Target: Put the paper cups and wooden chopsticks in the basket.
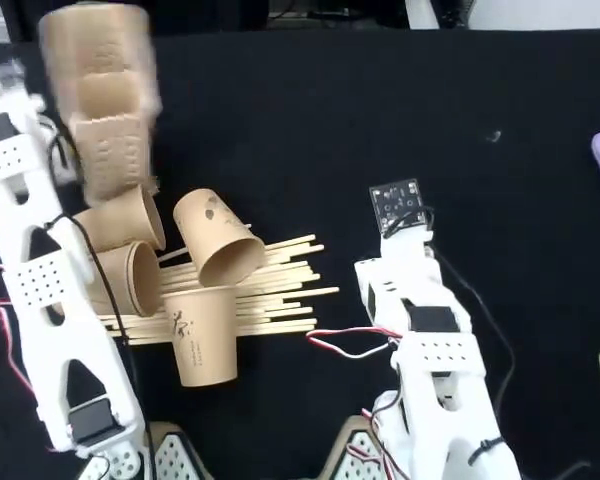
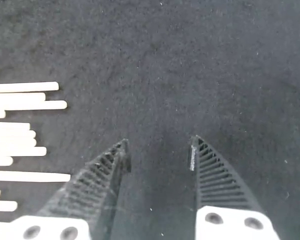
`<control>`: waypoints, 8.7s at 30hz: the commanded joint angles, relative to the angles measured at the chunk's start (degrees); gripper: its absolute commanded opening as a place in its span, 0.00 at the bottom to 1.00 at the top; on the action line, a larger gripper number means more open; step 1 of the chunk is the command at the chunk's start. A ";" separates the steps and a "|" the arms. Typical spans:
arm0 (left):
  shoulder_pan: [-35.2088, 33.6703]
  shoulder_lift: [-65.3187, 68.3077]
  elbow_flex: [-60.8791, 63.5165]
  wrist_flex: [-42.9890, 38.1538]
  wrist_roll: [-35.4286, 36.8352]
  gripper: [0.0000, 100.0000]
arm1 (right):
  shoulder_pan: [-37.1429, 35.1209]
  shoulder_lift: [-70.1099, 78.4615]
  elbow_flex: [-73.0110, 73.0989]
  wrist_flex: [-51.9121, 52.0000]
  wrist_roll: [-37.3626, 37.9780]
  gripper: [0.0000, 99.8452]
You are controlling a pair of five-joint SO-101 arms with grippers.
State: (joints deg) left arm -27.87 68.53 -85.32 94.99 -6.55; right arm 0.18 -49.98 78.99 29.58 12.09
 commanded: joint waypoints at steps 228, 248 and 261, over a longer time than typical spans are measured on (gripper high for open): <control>-0.75 -106.29 109.58 -13.27 -7.47 0.24 | -24.62 -17.01 -17.63 16.00 -3.69 0.21; -1.80 -130.90 148.09 -34.73 6.77 0.24 | -34.55 5.93 -29.85 14.95 -27.34 0.21; -1.63 -131.34 148.70 -34.90 6.59 0.24 | -41.41 6.20 -22.81 7.74 -27.34 0.21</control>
State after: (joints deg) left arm -29.36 -62.73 62.90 60.35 -0.13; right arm -40.18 -43.82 55.43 40.66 -14.55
